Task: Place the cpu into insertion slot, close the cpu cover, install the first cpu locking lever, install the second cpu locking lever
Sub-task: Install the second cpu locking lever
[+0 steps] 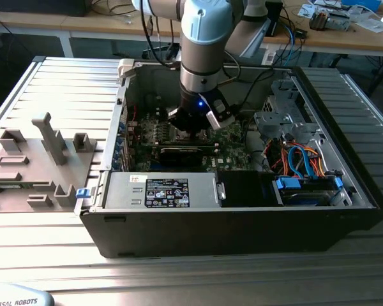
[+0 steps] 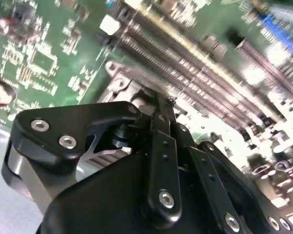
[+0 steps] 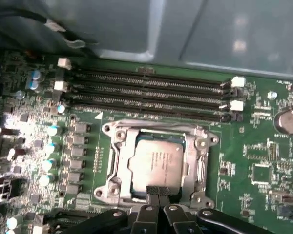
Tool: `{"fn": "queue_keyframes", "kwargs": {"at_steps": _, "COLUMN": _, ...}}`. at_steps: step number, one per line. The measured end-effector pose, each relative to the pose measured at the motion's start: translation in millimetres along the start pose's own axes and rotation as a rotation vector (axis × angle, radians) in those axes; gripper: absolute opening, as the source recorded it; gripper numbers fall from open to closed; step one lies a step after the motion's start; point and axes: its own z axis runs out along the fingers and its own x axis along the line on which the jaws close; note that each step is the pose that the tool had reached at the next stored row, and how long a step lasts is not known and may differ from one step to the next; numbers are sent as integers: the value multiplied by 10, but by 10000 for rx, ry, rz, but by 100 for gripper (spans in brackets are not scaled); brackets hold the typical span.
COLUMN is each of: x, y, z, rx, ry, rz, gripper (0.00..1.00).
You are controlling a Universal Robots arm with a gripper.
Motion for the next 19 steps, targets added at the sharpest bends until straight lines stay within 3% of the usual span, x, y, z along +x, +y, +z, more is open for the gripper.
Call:
{"fn": "queue_keyframes", "kwargs": {"at_steps": 3, "x": -14, "y": 122, "z": -15, "rx": 130, "ry": -1, "rz": 1, "gripper": 11}}
{"fn": "queue_keyframes", "kwargs": {"at_steps": 5, "x": -18, "y": 151, "z": -123, "rx": 394, "ry": 31, "rz": -1, "gripper": 11}}
{"fn": "queue_keyframes", "kwargs": {"at_steps": 7, "x": -20, "y": 165, "z": -185, "rx": 519, "ry": 45, "rz": -3, "gripper": 11}}
{"fn": "queue_keyframes", "kwargs": {"at_steps": 8, "x": -22, "y": 181, "z": -256, "rx": 639, "ry": 57, "rz": -3, "gripper": 11}}
{"fn": "queue_keyframes", "kwargs": {"at_steps": 11, "x": -25, "y": 203, "z": -362, "rx": 791, "ry": 71, "rz": -5, "gripper": 11}}
{"fn": "queue_keyframes", "kwargs": {"at_steps": 13, "x": -26, "y": 210, "z": -410, "rx": 851, "ry": 78, "rz": -5, "gripper": 11}}
{"fn": "queue_keyframes", "kwargs": {"at_steps": 19, "x": -26, "y": 210, "z": -412, "rx": 852, "ry": 77, "rz": -4, "gripper": 11}}
